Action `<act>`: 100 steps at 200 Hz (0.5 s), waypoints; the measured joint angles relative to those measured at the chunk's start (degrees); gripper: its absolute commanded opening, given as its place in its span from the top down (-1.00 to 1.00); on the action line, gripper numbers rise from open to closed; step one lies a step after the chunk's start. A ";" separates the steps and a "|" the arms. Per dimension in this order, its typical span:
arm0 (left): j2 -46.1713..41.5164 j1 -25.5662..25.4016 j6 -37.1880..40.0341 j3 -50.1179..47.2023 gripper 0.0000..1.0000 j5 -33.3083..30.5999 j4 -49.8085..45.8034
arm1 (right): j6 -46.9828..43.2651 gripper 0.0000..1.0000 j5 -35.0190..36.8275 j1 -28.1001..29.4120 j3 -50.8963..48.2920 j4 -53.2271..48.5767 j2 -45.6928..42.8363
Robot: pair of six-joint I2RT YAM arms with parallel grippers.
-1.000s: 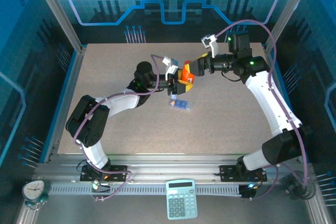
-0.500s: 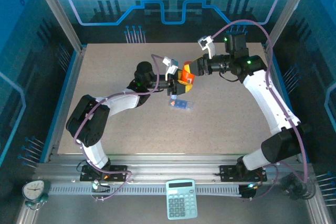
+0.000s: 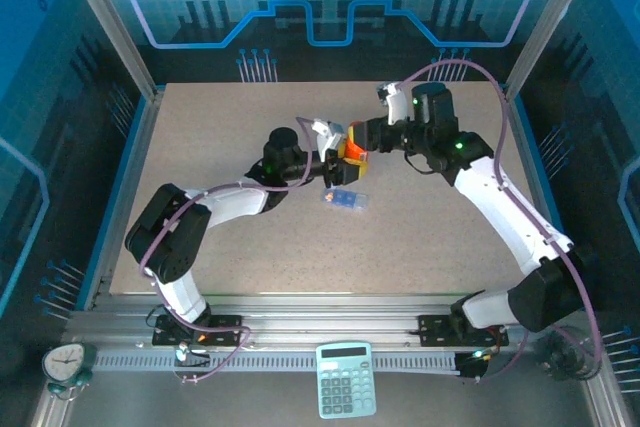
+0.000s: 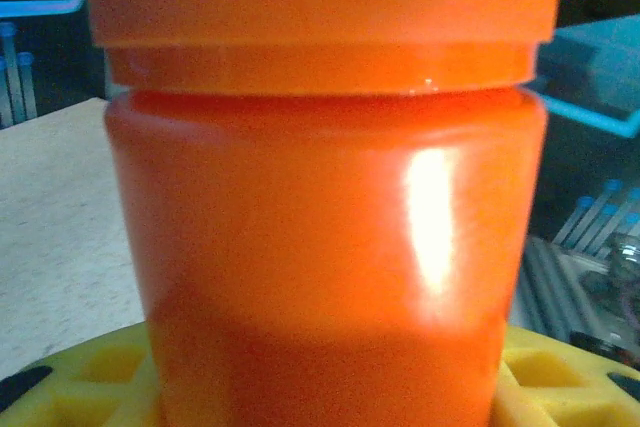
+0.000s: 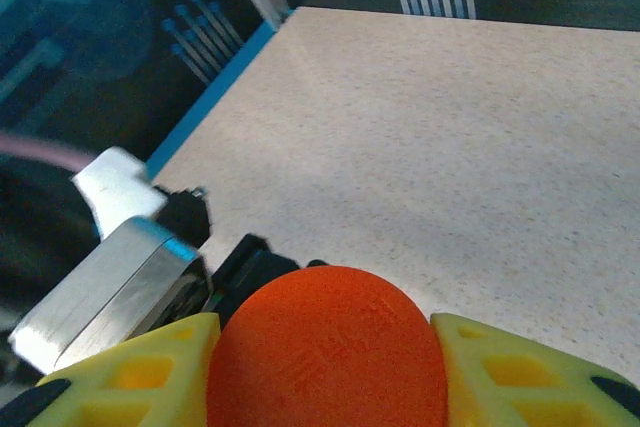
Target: Sort the pills into containers
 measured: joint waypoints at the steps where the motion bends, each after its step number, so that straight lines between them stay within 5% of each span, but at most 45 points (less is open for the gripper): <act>1: -0.02 -0.04 0.04 -0.02 1.00 -0.22 -0.04 | 0.07 0.31 0.22 0.09 -0.09 0.11 -0.02; 76: -0.20 -2.21 3.61 -1.70 1.00 -11.08 -1.22 | 5.88 0.27 8.79 2.38 -3.32 3.72 -0.13; 100: -0.20 -2.25 3.61 -1.70 1.00 -11.08 -0.98 | 6.34 0.07 7.78 1.77 -2.58 2.89 -0.11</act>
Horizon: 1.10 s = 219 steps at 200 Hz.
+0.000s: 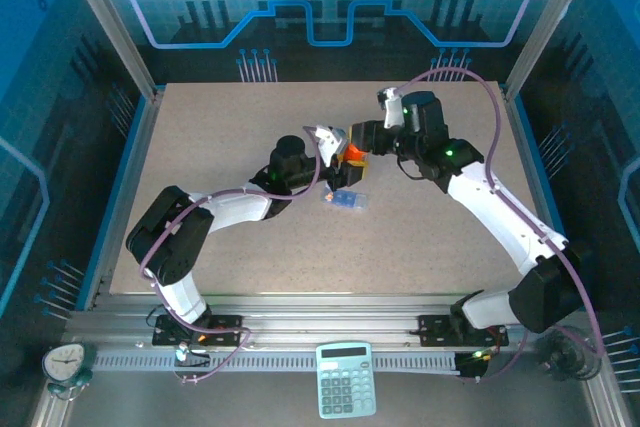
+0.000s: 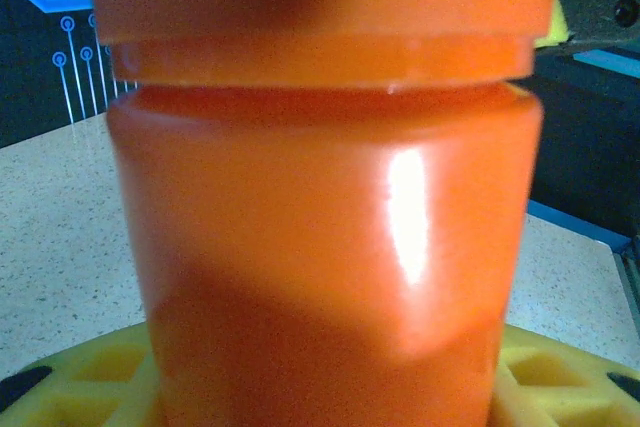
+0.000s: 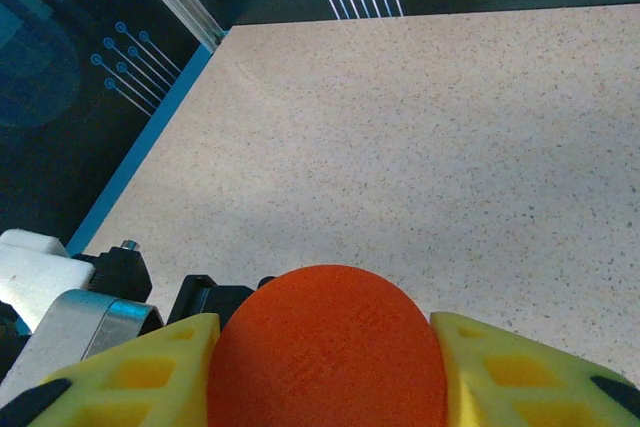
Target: Sort the pills into containers
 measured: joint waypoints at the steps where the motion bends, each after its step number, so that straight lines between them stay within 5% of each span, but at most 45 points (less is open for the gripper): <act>1: 0.00 0.00 0.00 0.00 1.00 0.02 0.02 | -0.02 0.05 -0.07 -0.04 0.07 -0.11 0.00; 23: 0.00 0.00 0.00 0.09 1.00 0.39 2.38 | 0.85 -0.43 -4.02 -2.05 2.08 -2.10 0.22; 53: -0.04 0.22 -0.20 1.03 1.00 3.39 5.88 | 3.28 -0.72 -11.98 -6.93 4.37 -2.14 -0.61; 99: -0.24 2.47 -1.14 2.95 1.00 12.15 5.97 | 0.61 -0.73 -23.85 -13.42 8.94 -3.58 -2.95; 131: -0.22 4.63 -5.33 6.25 1.00 20.59 4.92 | -9.25 -0.73 -29.59 -14.25 15.32 -10.93 -0.59; 219: 0.92 5.38 -11.30 9.49 1.00 30.97 2.34 | -21.57 -0.72 -34.29 -12.41 18.16 -20.72 4.20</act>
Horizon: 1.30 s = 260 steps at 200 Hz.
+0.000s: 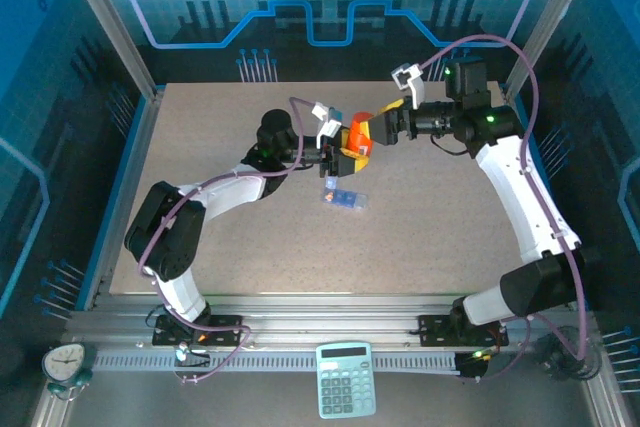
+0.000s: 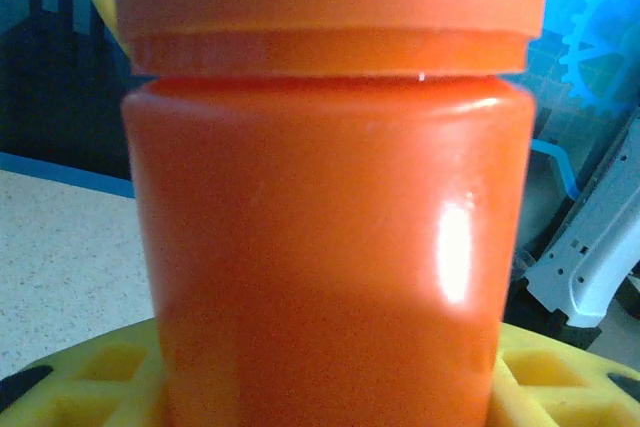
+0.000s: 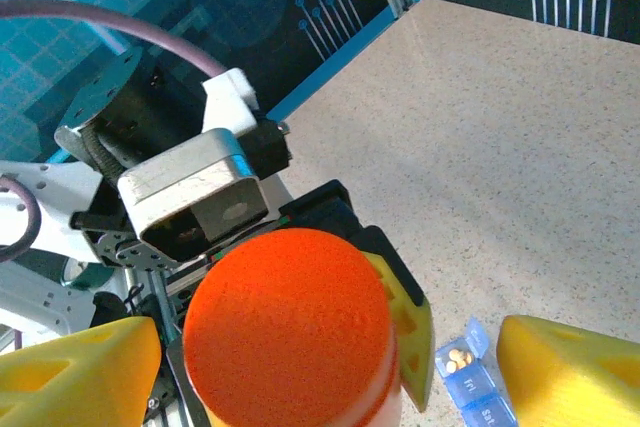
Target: Sort the pills into containers
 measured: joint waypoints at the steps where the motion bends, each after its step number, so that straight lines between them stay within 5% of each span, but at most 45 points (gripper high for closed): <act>1: 0.02 0.00 -0.02 0.00 1.00 0.02 0.00 | 0.00 -0.72 0.00 0.04 0.00 0.00 0.02; 57: 0.17 0.00 -1.22 0.00 1.00 1.33 0.00 | -0.98 -0.41 0.00 1.57 1.16 -0.61 1.66; 100: 0.28 0.09 -1.55 0.00 1.00 1.92 -0.76 | -1.22 0.17 -0.26 2.43 1.51 -1.05 2.38; 155: 0.28 0.33 -1.22 -0.09 1.00 0.76 -2.71 | 2.16 0.44 3.26 3.30 -2.60 3.96 0.96; 260: -0.76 -5.40 12.81 -7.91 1.00 -25.81 -6.60 | 18.82 0.47 27.87 9.66 -23.67 23.96 -7.13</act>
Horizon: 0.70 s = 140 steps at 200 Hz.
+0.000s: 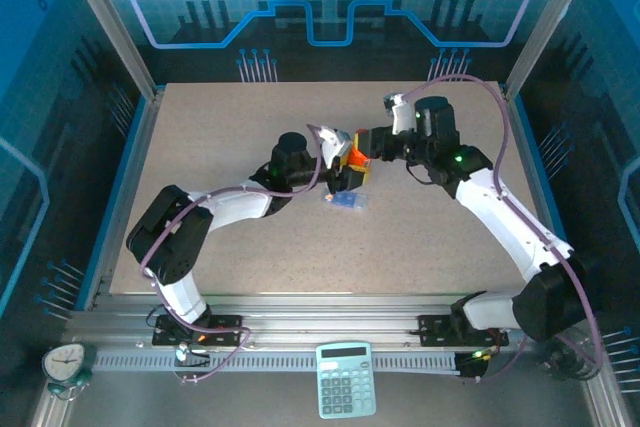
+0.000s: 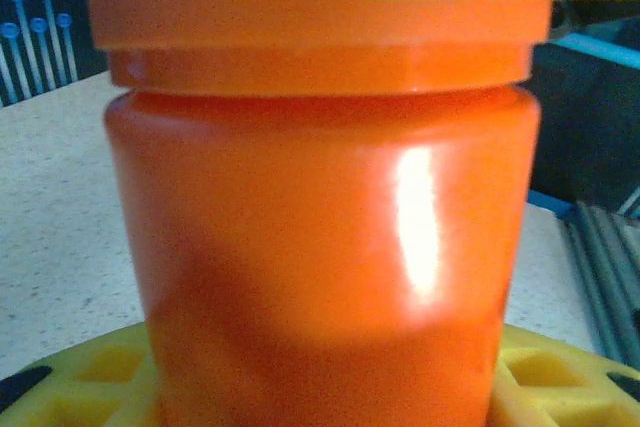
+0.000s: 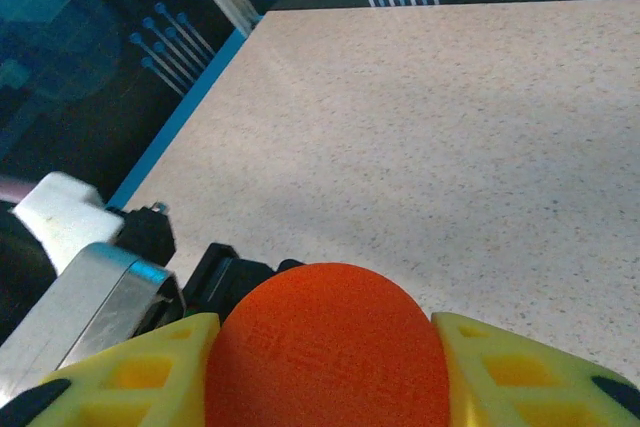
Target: Sort the pills into containers
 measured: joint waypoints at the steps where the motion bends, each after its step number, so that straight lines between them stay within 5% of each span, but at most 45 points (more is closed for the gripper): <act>1: 0.00 -0.04 0.09 -0.07 1.00 -0.28 0.02 | 0.04 0.47 0.22 0.07 -0.07 0.13 0.00; 47: -0.28 -0.76 2.10 -0.48 1.00 -5.18 0.22 | 2.54 0.31 4.68 1.44 -0.81 1.92 -0.11; 106: -0.63 -0.98 2.64 -0.48 1.00 -5.29 3.76 | 5.64 -0.58 -0.35 -1.40 0.98 0.50 -0.22; 140: -0.92 -0.39 1.27 -0.48 1.00 -1.81 7.74 | 5.49 -0.78 -7.72 -5.75 1.86 -0.42 -2.64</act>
